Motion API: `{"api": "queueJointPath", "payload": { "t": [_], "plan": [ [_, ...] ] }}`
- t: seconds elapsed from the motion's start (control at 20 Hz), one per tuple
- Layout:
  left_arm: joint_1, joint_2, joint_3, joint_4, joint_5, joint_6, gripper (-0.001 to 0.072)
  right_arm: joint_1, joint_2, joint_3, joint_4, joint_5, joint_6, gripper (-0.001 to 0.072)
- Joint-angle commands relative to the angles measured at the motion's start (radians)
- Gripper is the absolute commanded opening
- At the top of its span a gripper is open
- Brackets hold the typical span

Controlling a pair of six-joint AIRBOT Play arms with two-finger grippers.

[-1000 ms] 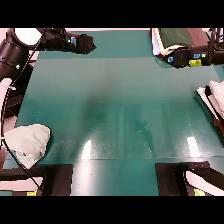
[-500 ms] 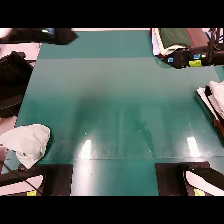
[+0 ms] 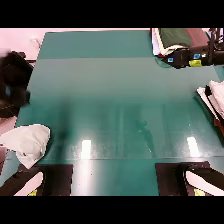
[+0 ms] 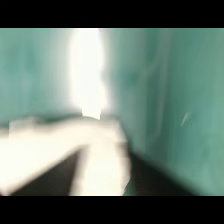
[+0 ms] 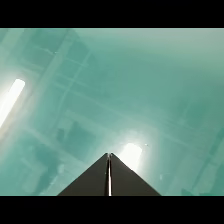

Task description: Fold the shirts.

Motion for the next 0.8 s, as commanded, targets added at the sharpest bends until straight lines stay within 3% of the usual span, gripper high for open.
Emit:
{"api": "queueJointPath", "payload": {
  "t": [0.0,0.25,0.3,0.35,0.4,0.45,0.55,0.75],
  "plan": [
    [0.06,0.072,-0.325,0.093,0.012,-0.064,0.0653,-0.001,-0.001,0.0,0.0,0.0,0.0,0.0022],
    [0.065,0.071,-0.55,0.115,0.138,-0.088,0.064,-0.001,-0.001,0.0,0.0,0.001,0.0,0.0022],
    [0.065,0.072,-0.546,0.115,0.136,-0.097,0.0464,-0.001,-0.001,0.0,0.001,0.001,0.0,0.0022],
    [0.065,0.072,-0.531,0.115,0.138,-0.097,0.0233,-0.001,-0.001,0.0,0.001,0.0,0.0,0.0022],
    [0.065,0.072,-0.503,0.115,0.135,-0.097,0.0068,-0.001,-0.001,0.001,0.001,-0.001,0.0,0.0022],
    [0.065,0.072,-0.452,0.114,0.131,-0.096,0.0025,-0.001,0.0,0.001,0.001,-0.009,0.0,0.0022],
    [0.064,0.076,-0.29,0.082,0.123,-0.095,0.0025,-0.001,0.002,0.005,0.011,-0.038,0.0,0.0022],
    [0.064,0.076,0.151,-0.177,0.163,-0.055,0.0024,-0.001,0.001,0.123,0.01,-0.044,0.0,0.0022]
  ]
}}
